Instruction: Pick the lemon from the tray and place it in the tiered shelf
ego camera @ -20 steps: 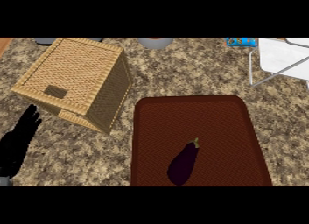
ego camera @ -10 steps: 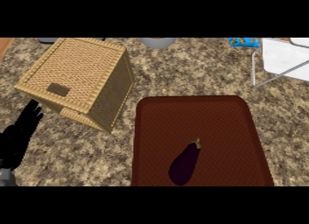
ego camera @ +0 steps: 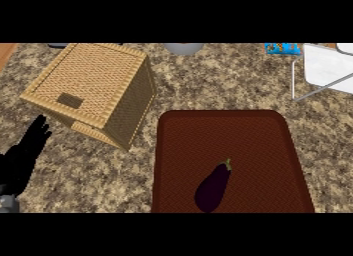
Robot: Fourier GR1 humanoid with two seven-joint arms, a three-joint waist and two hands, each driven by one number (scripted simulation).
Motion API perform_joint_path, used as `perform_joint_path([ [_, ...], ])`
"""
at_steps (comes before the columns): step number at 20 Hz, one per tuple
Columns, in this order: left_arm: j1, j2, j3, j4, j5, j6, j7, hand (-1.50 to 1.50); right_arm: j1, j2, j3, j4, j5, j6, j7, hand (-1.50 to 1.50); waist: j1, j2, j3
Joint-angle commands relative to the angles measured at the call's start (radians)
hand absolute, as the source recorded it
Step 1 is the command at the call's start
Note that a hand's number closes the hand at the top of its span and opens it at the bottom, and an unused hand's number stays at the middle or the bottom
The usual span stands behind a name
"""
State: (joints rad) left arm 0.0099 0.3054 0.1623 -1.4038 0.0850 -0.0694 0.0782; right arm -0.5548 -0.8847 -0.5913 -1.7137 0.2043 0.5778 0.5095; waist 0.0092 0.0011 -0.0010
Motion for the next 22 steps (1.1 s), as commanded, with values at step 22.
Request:
perform_joint_path([
  [22, -0.023, -0.050, -0.022, -0.053, -0.059, 0.023, 0.052, 0.00, -0.418, -0.083, 0.290, 0.905, 0.382, -0.369, -0.416, 1.50, 0.022, 0.007, 0.001],
])
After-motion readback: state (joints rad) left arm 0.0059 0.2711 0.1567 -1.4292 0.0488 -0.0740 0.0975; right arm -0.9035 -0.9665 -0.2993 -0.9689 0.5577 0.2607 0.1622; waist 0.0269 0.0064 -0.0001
